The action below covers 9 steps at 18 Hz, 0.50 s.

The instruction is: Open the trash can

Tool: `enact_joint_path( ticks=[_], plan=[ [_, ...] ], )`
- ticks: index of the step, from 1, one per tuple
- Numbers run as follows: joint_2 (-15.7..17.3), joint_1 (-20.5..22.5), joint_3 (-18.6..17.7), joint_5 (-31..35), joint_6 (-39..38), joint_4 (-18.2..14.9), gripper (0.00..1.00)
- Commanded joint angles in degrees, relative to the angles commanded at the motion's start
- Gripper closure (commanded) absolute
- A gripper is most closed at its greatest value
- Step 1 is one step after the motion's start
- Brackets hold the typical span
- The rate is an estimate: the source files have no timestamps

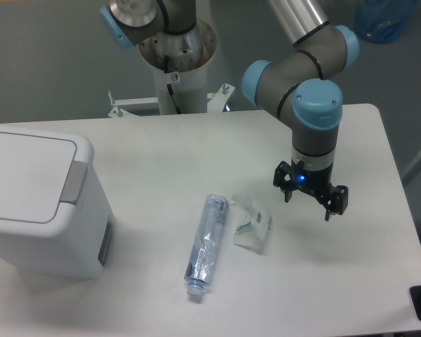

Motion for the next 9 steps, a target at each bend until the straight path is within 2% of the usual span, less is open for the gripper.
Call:
enact_joint_path(
  ticks=[7, 9],
  plan=[
    [0.3, 0.0, 0.0, 0.1, -0.4, -0.1, 0.00],
    [1.7, -0.3, -0.3, 0.1, -1.8, -0.4, 0.00]
  ],
)
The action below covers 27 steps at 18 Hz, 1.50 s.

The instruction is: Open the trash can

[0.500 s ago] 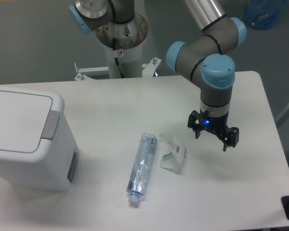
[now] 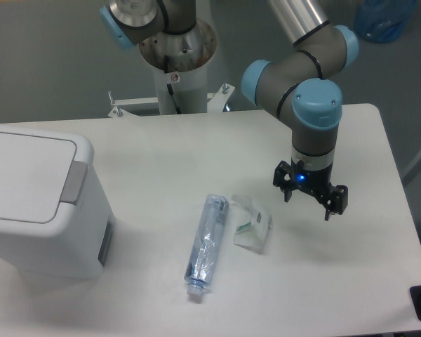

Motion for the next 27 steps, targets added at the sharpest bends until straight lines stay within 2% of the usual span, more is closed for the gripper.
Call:
enact_joint_path(
  ticks=[6, 8, 12, 15, 19, 24, 27],
  plan=[
    [1.9, -2.5, 1.7, -3.6, -15.3, 0.0, 0.00],
    [2.9, -3.3, 2.9, -7.3, -19.7, 0.0, 0.00],
    [4.9, -4.0, 3.8, -18.9, -26.4, 0.0, 0.00],
    [6.5, -4.5, 4.9, -23.4, -31.2, 0.0, 0.00],
    [7.8, -7.2, 6.9, -27.0, -37.7, 0.0, 0.00],
    [9.3, -14.1, 9.4, -27.4, -45.2, 0.0, 0.00],
    [10.5, -17.8, 9.1, -28.0, -49.0, 0.0, 0.00]
  ],
)
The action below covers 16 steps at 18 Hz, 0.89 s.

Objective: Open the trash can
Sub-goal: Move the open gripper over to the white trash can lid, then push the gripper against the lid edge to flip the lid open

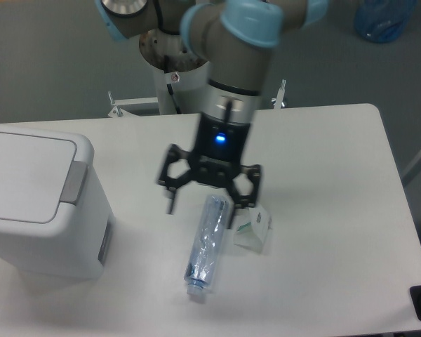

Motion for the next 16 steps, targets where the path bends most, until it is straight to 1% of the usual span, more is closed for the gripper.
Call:
enact_joint_path(
  ticks=[3, 5, 12, 16],
  plan=[
    [2.5, -2.6, -1.8, 0.1, -0.3, -0.1, 0.00],
    [3.5, -3.4, -3.6, 0.2, 0.2, -0.1, 0.00],
    [3.8, -3.8, -8.2, 0.4, 2.3, 0.3, 0.00],
    [3.5, -4.5, -8.8, 0.5, 2.5, 0.3, 0.00]
  ],
)
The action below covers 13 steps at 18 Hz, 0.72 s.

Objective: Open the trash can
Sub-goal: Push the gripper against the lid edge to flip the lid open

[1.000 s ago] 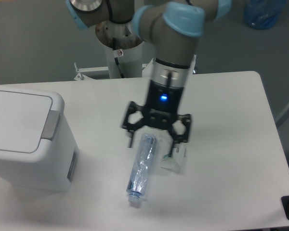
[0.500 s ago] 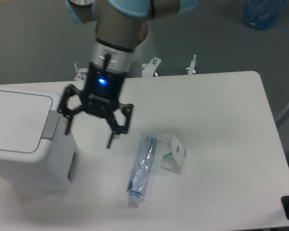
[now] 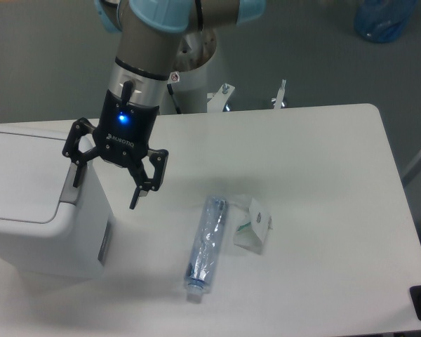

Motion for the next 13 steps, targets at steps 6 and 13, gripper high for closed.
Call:
enact_joint_path(
  ticks=[6, 13],
  plan=[
    [-0.4, 0.0, -0.3, 0.0, 0.2, 0.0, 0.00],
    [-0.5, 0.0, -0.5, 0.0, 0.2, 0.0, 0.00]
  ],
)
